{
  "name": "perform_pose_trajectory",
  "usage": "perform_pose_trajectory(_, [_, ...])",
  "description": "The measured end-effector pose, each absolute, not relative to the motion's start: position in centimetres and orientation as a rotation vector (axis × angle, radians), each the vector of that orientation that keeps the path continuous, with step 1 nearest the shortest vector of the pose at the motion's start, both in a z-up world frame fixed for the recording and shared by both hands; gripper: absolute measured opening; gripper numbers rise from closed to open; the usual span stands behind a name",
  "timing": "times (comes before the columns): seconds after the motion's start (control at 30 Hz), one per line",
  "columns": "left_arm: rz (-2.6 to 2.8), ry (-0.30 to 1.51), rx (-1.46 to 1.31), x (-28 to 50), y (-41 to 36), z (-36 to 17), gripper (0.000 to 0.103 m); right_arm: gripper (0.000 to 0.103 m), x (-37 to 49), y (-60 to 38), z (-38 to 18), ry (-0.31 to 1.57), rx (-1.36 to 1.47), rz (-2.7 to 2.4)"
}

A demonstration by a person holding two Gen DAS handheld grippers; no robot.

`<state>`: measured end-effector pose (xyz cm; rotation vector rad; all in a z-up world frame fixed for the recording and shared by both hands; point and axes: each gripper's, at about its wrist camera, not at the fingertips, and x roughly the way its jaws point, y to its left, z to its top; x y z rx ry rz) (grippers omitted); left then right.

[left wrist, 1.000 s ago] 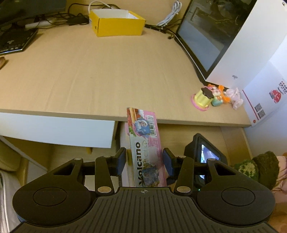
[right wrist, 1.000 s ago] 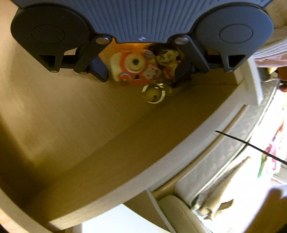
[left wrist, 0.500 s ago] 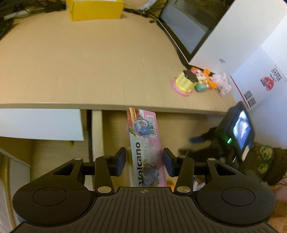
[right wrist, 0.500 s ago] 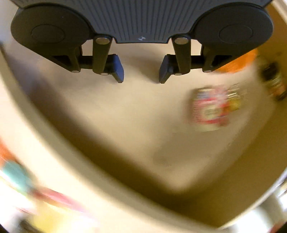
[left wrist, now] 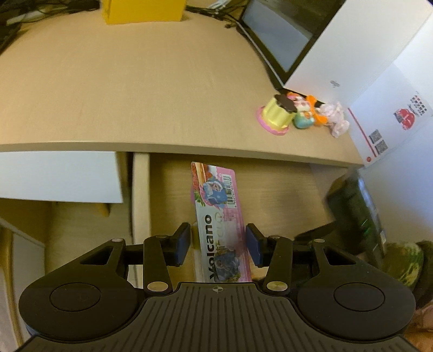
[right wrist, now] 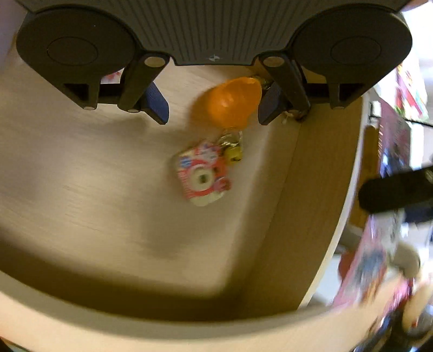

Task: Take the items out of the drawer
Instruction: 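Reach into the drawer and grasp the orange item with the right gripper while the left holds the Volcano pack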

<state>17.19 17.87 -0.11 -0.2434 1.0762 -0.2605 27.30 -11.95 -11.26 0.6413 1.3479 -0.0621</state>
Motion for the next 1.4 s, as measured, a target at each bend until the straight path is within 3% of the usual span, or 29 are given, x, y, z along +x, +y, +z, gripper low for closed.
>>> perform_pose_trajectory(0.13, [-0.222, 1.080, -0.231, 16.3, 18.3, 0.1, 0.049, 0.070, 29.3, -8.6, -12.9, 1.439, 0.520, -0.012])
perform_pose_trajectory(0.17, [-0.219, 1.080, -0.233, 16.0, 18.4, 0.2, 0.049, 0.061, 29.5, -7.9, -13.2, 1.458, 0.474, -0.016])
perform_pose_trajectory(0.2, [-0.217, 1.082, -0.234, 15.8, 18.4, 0.2, 0.049, 0.046, 29.5, -7.4, -12.9, 1.448, 0.437, -0.014])
perform_pose_trajectory(0.23, [-0.217, 1.087, -0.236, 15.6, 18.4, 0.1, 0.049, 0.043, 29.4, -7.0, -12.7, 1.451, 0.403, -0.016])
perform_pose_trajectory(0.27, [-0.220, 1.094, -0.236, 15.5, 18.2, -0.1, 0.049, 0.033, 29.1, -6.9, -12.5, 1.450, 0.398, -0.021])
perform_pose_trajectory(0.3, [-0.224, 1.104, -0.233, 15.3, 18.0, -0.3, 0.049, 0.018, 28.7, -6.9, -12.3, 1.443, 0.407, -0.024])
perform_pose_trajectory(0.37, [-0.242, 1.121, -0.218, 15.0, 17.2, -0.9, 0.049, 0.012, 27.6, -7.3, -12.0, 1.433, 0.445, -0.049])
perform_pose_trajectory(0.6, [-0.346, 1.147, -0.153, 14.4, 13.7, -1.9, 0.049, 0.015, 22.2, -8.8, -10.1, 1.336, 0.499, -0.211])
perform_pose_trajectory(0.63, [-0.355, 1.147, -0.150, 14.4, 13.4, -2.0, 0.049, 0.020, 21.9, -9.2, -10.1, 1.321, 0.511, -0.225])
perform_pose_trajectory(0.7, [-0.367, 1.147, -0.150, 14.5, 13.0, -2.1, 0.049, 0.060, 20.9, -10.6, -9.9, 1.290, 0.569, -0.273])
perform_pose_trajectory(0.77, [-0.375, 1.141, -0.150, 14.6, 13.0, -2.0, 0.049, 0.069, 19.8, -11.8, -9.3, 1.267, 0.604, -0.322])
perform_pose_trajectory(1.17, [-0.396, 1.126, -0.237, 15.4, 12.6, -2.6, 0.049, 0.070, 18.2, -17.0, -14.1, 1.415, 0.715, -0.430])
perform_pose_trajectory(1.4, [-0.384, 1.145, -0.239, 15.4, 12.8, -3.0, 0.049, 0.070, 18.8, -16.9, -13.9, 1.353, 0.763, -0.420])
